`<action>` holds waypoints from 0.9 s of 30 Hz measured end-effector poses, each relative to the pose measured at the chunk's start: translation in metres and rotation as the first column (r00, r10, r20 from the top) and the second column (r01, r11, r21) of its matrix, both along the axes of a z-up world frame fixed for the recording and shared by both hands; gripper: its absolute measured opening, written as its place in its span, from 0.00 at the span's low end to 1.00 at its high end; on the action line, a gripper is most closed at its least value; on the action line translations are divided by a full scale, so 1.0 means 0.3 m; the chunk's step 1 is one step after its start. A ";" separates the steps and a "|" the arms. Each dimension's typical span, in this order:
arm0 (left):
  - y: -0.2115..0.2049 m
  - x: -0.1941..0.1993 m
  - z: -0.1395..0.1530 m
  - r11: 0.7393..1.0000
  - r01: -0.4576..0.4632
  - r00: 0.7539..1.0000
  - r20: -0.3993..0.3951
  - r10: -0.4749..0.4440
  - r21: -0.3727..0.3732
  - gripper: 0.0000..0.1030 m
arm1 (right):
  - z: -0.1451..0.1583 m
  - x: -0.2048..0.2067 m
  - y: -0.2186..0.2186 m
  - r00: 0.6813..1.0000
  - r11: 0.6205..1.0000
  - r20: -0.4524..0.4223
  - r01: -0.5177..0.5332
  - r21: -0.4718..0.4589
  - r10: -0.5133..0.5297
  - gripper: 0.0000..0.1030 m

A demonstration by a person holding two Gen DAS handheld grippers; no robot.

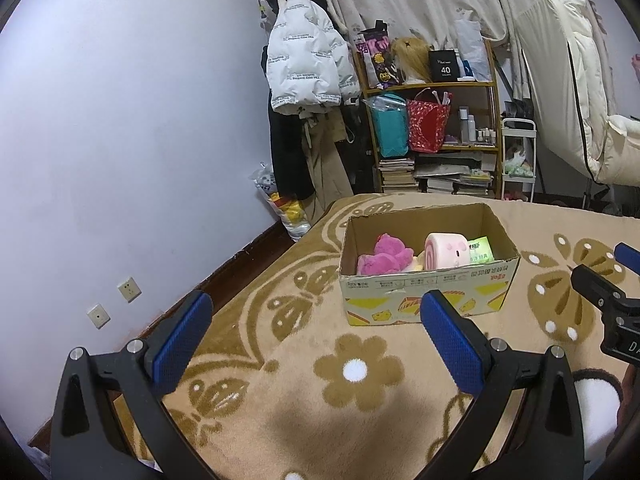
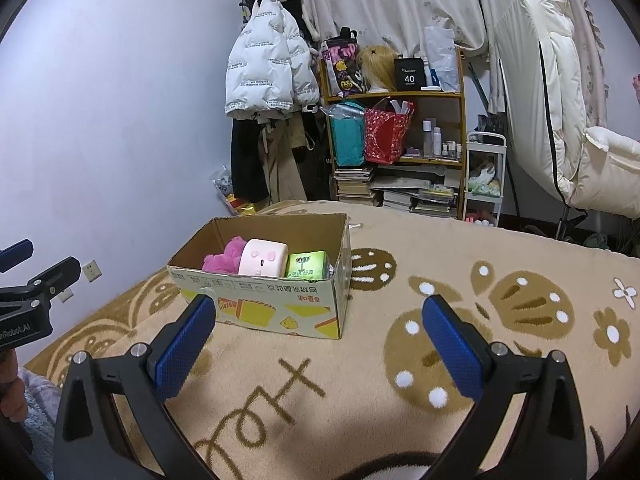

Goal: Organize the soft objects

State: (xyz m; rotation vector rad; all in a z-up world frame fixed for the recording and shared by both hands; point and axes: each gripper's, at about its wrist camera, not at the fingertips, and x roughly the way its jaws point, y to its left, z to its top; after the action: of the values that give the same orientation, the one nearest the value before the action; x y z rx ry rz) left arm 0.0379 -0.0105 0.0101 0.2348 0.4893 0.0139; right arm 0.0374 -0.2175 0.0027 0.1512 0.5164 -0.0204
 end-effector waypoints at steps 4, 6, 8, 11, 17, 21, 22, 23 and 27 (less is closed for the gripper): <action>-0.003 0.000 -0.002 1.000 0.002 1.000 -0.001 -0.002 0.002 1.00 | 0.002 0.001 0.000 1.000 1.000 0.000 0.002 -0.001 -0.002 1.00; -0.004 0.000 -0.002 1.000 0.002 1.000 -0.001 -0.002 0.005 1.00 | -0.002 0.002 0.001 1.000 1.000 -0.001 0.003 -0.003 -0.003 1.00; -0.004 0.001 -0.004 1.000 0.007 1.000 -0.002 -0.007 0.011 1.00 | -0.010 0.002 0.001 1.000 1.000 -0.001 0.003 -0.002 -0.003 1.00; -0.008 -0.001 -0.010 1.000 0.009 1.000 -0.001 -0.009 0.022 1.00 | -0.013 0.001 0.002 1.000 1.000 0.001 0.003 -0.003 -0.003 1.00; -0.010 -0.001 -0.014 1.000 0.020 1.000 -0.009 -0.020 0.021 1.00 | -0.017 0.002 0.003 1.000 1.000 -0.001 0.004 -0.004 -0.004 1.00; -0.012 -0.005 -0.018 0.999 0.032 0.999 -0.015 -0.032 0.021 1.00 | -0.016 0.003 0.004 1.000 1.000 0.001 0.003 -0.005 -0.003 1.00; -0.012 -0.006 -0.021 0.999 0.030 0.999 -0.016 -0.030 0.025 1.00 | -0.012 0.001 0.003 1.000 1.000 0.000 0.004 -0.005 -0.004 1.00; -0.011 -0.006 -0.023 0.999 0.031 0.999 -0.017 -0.031 0.028 1.00 | -0.016 0.002 0.003 1.000 1.000 0.000 0.004 -0.005 -0.004 1.00; -0.007 -0.008 -0.019 0.999 0.032 0.999 -0.015 -0.032 0.025 1.00 | -0.013 0.001 0.003 1.000 1.000 0.001 0.004 -0.006 -0.004 1.00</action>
State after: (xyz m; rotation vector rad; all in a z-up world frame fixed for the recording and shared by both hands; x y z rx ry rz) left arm 0.0356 -0.0126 0.0043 0.2679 0.4998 -0.0125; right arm 0.0378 -0.2166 -0.0013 0.1463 0.5151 -0.0254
